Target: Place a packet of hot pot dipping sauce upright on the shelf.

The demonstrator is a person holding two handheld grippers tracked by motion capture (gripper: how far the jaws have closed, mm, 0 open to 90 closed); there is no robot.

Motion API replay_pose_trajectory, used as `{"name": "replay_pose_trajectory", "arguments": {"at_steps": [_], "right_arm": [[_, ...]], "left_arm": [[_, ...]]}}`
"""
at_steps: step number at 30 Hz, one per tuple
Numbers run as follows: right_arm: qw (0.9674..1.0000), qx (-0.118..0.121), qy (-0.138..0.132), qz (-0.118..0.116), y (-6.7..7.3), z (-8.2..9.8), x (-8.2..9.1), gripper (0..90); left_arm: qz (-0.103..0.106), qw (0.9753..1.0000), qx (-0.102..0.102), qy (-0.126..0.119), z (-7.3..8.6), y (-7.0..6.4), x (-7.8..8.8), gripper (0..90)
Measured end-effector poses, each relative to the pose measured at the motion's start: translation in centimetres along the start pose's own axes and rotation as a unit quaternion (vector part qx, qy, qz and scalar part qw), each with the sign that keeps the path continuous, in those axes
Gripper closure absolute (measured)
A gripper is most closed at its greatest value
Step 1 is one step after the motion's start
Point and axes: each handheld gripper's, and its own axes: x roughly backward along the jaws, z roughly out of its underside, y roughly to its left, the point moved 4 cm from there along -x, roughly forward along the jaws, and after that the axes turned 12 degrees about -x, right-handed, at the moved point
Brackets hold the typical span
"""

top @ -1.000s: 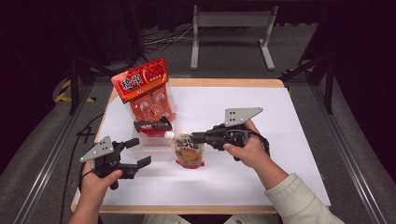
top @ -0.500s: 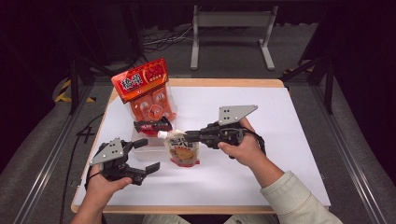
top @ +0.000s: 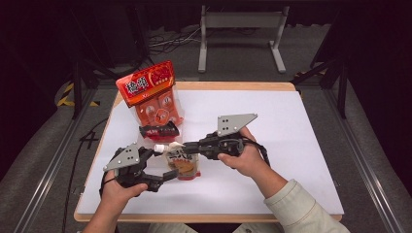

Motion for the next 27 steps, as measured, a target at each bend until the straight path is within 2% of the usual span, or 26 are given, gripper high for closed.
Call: {"name": "replay_pose_trajectory", "arguments": {"at_steps": [2,5,8,9,10,11,12,13,17,21,22,23,27], "right_arm": [[1.0000,0.002,0.005,-0.001,0.1,0.1,-0.3,88.9],[1.0000,0.004,0.008,-0.001,0.2,0.2,-0.5,88.9],[0.9999,0.005,0.010,0.000,0.3,0.3,-0.7,88.8],[0.9999,0.005,0.011,-0.001,0.3,0.3,-0.7,88.8],[0.9999,0.005,0.011,-0.001,0.3,0.4,-0.7,88.8],[0.9999,0.005,0.011,-0.001,0.3,0.4,-0.7,88.8],[0.9999,0.004,0.010,-0.003,0.3,0.4,-0.7,88.8],[1.0000,0.006,0.007,-0.002,0.3,0.3,-0.6,88.6],[1.0000,0.006,0.006,-0.002,0.5,0.2,-0.5,87.6],[1.0000,-0.002,0.001,0.000,0.5,0.1,0.1,77.8],[1.0000,-0.002,0.001,0.000,0.5,0.1,0.1,77.8],[1.0000,-0.008,0.002,0.003,0.4,0.1,0.3,76.3],[0.9994,-0.020,-0.006,0.028,-0.1,0.4,2.1,71.6]], "left_arm": [[-0.003,1.0000,0.000,-0.002,-0.1,0.1,-0.2,22.2],[0.005,0.9999,-0.005,-0.010,-0.3,0.0,-0.3,34.0],[0.010,0.9997,-0.014,-0.018,-0.6,0.0,-0.2,52.1],[0.008,0.9994,-0.024,-0.022,-0.7,-0.1,0.0,60.5],[0.006,0.9993,-0.034,-0.016,-0.7,-0.1,0.1,72.4],[0.006,0.9993,-0.034,-0.016,-0.7,-0.1,0.1,77.0],[0.014,0.9992,-0.036,-0.015,-0.8,-0.2,0.3,77.0],[0.023,0.9988,-0.039,-0.019,-1.0,-0.3,0.5,84.3],[0.032,0.9982,-0.049,-0.014,-1.4,-0.2,0.6,86.5],[0.037,0.9974,-0.062,-0.003,-1.7,0.1,0.6,87.4],[0.037,0.9972,-0.065,0.000,-1.8,0.2,0.6,87.4],[0.034,0.9968,-0.073,0.002,-1.9,0.4,0.7,87.6],[0.018,0.9969,-0.076,0.007,-2.4,1.3,1.1,87.8]]}}
